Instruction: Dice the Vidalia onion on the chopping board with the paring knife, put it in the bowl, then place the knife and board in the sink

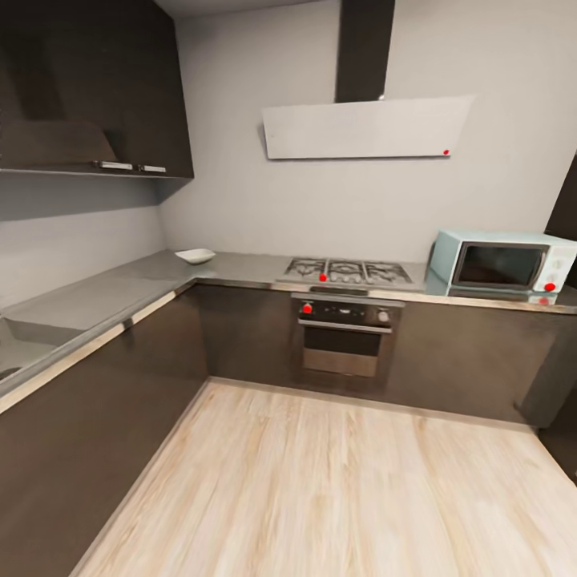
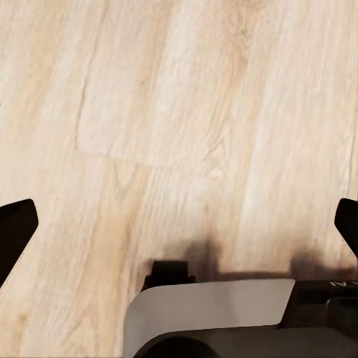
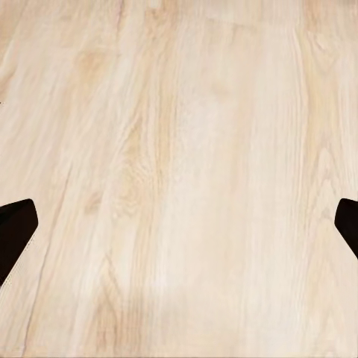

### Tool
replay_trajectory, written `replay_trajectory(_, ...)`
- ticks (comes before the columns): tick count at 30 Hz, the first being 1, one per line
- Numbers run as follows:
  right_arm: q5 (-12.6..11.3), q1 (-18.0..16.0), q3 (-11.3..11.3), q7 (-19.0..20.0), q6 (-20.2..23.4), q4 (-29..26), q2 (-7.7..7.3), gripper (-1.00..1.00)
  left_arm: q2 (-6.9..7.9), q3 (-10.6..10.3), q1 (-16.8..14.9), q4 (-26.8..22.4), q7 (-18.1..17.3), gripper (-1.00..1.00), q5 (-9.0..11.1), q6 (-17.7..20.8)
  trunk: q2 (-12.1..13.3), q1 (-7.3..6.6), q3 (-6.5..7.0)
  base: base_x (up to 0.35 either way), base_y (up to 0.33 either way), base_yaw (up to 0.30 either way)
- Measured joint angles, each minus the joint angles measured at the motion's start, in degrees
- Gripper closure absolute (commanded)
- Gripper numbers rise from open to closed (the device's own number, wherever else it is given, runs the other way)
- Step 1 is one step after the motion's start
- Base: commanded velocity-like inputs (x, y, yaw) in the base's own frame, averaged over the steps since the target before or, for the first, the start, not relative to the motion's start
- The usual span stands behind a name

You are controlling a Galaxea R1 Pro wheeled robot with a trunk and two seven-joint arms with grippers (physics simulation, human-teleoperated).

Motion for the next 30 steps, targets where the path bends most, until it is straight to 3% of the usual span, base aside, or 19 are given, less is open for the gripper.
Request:
replay_trajectory(14,0.00,0.00,0.00,0.00,0.01,0.08,0.00,-1.00,0.69,0.04,0.00,0.01,0.00,-1.00,0.08,0.07,0.00,0.00,0.00,0.317,0.000,0.227)
replay_trajectory(30,0.00,0.00,0.00,0.00,-0.01,0.09,0.00,-1.00,0.69,0.05,0.00,0.00,0.00,-1.00,0.08,0.09,0.00,0.00,0.00,0.317,0.000,0.020)
